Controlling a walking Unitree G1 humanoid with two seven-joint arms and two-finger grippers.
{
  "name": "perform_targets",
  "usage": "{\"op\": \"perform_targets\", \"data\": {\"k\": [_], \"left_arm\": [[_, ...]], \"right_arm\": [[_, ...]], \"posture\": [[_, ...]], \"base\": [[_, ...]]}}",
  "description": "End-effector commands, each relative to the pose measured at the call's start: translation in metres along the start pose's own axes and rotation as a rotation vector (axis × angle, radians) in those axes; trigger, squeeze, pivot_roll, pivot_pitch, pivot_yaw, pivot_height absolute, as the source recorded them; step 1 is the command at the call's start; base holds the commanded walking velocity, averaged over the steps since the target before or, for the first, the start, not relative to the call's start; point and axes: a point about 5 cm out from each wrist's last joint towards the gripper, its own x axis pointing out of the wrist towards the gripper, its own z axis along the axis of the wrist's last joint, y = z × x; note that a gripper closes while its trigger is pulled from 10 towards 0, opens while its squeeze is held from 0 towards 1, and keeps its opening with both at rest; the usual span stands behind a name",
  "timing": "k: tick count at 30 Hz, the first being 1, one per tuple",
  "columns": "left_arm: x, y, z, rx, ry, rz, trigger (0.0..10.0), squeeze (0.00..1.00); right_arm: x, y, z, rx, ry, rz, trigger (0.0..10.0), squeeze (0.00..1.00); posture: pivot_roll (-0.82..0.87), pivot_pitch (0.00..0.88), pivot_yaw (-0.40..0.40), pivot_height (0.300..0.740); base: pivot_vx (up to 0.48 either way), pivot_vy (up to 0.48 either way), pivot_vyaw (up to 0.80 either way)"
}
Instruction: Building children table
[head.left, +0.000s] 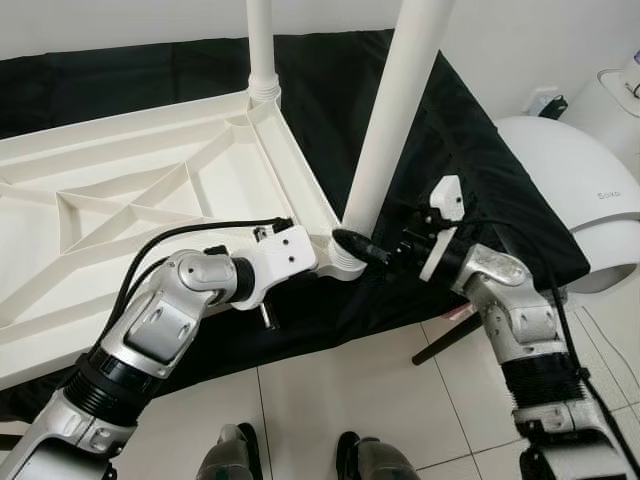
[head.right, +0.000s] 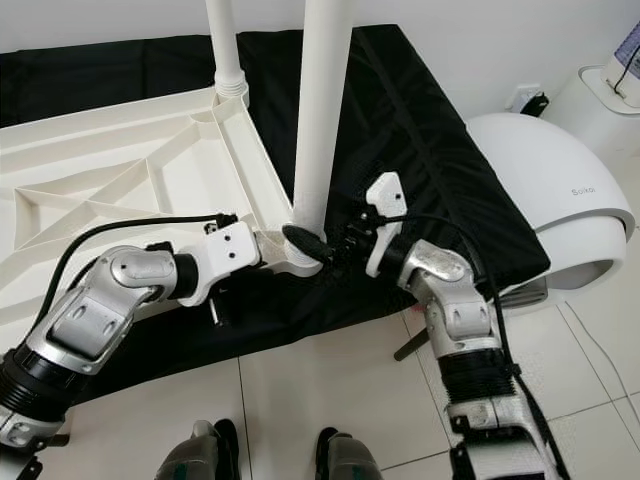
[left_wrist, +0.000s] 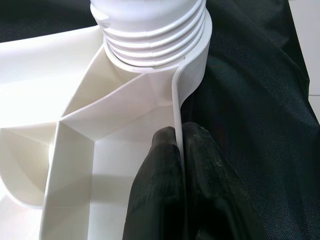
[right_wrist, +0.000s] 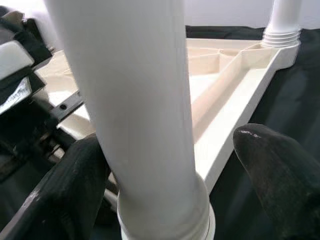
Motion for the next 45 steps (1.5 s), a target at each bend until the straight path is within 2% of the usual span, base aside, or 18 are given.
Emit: {"op": "perform_targets", "data": {"k": [1,8,21,22,23,40,45], "left_arm": [[0.007,-0.012,-0.018,-0.046,0.071,-0.050,10.0,0.00],[0.007,-0.012,-0.018,-0.044,0.071,-0.051,10.0,0.00],[0.006,-0.012,-0.017,-0.046,0.073,-0.051,10.0,0.00],[0.006,-0.012,-0.018,-0.046,0.073,-0.051,10.0,0.00],[0.006,-0.013,-0.018,-0.047,0.073,-0.051,10.0,0.00],[0.006,-0.014,-0.019,-0.047,0.075,-0.053,10.0,0.00],[0.007,-0.015,-0.018,-0.045,0.074,-0.052,10.0,0.00]], "right_arm": [[-0.001,0.001,-0.002,-0.005,0.005,0.025,10.0,0.00],[0.012,-0.012,0.001,-0.007,-0.008,0.071,10.0,0.00],[0.025,-0.007,-0.004,-0.006,-0.016,0.161,10.0,0.00],[0.025,-0.008,-0.005,-0.006,-0.019,0.164,7.1,0.00],[0.026,-0.009,-0.005,-0.004,-0.025,0.164,0.0,0.00],[0.018,-0.009,0.001,-0.015,-0.068,0.154,0.0,0.00],[0.019,0.005,0.002,-0.031,-0.086,0.055,0.0,0.00]], "posture": [[-0.01,0.209,-0.016,0.740],[0.00,0.210,-0.013,0.740],[0.01,0.212,-0.014,0.740],[0.01,0.212,-0.015,0.740],[0.01,0.211,-0.017,0.740],[0.00,0.204,-0.019,0.740],[0.00,0.200,-0.030,0.740]], "base": [[0.000,0.000,0.00],[0.000,0.000,0.00],[0.000,0.000,0.00],[0.000,0.000,0.00],[0.000,0.000,0.00],[0.000,0.000,0.00],[0.000,0.000,0.00]]}}
